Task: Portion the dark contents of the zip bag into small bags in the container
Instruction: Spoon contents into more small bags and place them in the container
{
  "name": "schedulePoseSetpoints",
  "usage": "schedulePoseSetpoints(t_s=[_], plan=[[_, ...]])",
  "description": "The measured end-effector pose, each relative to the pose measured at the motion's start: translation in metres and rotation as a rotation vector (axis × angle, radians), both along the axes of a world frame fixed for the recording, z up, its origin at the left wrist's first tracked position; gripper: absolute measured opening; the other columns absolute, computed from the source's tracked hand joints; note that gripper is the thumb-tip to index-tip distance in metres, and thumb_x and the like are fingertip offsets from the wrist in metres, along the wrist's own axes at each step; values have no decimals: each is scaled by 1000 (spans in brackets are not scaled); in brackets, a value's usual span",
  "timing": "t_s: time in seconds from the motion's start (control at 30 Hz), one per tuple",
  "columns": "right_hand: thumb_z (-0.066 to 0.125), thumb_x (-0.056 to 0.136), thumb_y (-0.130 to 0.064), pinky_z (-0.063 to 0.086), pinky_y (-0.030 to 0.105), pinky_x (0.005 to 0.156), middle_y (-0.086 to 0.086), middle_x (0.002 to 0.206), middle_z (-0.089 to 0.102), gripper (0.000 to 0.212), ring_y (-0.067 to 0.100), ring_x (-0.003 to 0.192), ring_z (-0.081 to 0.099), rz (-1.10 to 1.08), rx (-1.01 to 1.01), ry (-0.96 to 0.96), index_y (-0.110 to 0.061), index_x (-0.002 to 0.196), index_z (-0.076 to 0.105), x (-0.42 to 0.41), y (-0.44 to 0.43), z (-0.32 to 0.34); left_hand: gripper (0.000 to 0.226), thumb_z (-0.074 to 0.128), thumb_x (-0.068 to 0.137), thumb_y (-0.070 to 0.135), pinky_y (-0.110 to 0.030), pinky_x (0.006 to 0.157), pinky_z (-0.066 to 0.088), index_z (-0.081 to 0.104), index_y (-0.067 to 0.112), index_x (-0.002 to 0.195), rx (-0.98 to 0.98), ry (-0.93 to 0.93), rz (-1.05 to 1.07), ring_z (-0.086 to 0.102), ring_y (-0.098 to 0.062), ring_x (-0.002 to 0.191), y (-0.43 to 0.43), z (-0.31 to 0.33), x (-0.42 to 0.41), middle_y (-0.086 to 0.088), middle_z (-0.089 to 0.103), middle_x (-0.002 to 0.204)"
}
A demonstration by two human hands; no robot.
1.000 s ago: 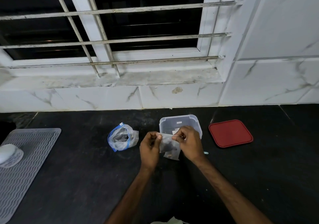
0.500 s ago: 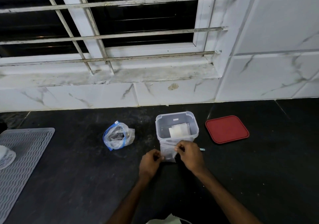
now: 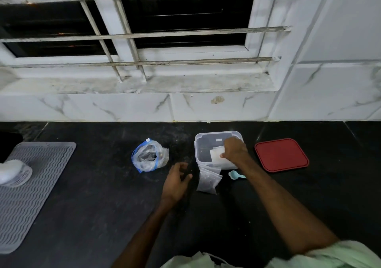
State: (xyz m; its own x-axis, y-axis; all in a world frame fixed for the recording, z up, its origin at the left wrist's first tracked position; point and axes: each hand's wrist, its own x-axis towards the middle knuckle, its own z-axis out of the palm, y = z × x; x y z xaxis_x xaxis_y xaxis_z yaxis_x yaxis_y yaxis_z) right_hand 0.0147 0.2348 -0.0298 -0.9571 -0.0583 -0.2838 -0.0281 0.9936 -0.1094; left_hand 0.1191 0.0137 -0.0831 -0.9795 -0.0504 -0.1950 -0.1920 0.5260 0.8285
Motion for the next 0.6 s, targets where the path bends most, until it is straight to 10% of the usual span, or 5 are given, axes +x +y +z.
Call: schedulePoseSetpoints(t_s=[0.3, 0.47, 0.6], plan=[[66, 82, -15, 49, 35, 89, 13, 121, 62, 41, 29, 114, 58, -96, -39, 48, -8, 120, 55, -5, -6, -15, 25, 65, 91, 10, -27, 91, 53, 60, 19, 114, 232, 65, 191, 63, -8, 105, -15, 24, 3, 9, 64, 109], [74, 79, -16, 44, 28, 75, 2, 100, 68, 56, 22, 97, 64, -45, -397, 106, -18, 128, 47, 13, -4, 26, 21, 63, 91, 6, -24, 92, 51, 60, 15, 110, 352, 125, 199, 62, -13, 104, -6, 40, -8, 0, 66, 111], [76, 77, -13, 41, 14, 63, -7, 79, 64, 23, 10, 73, 60, 105, -581, 135, -12, 98, 66, 41, -1, 56, 26, 60, 95, 23, -22, 92, 51, 60, 15, 120, 401, 148, 135, 62, -12, 108, 2, 67, -24, 0, 66, 115]])
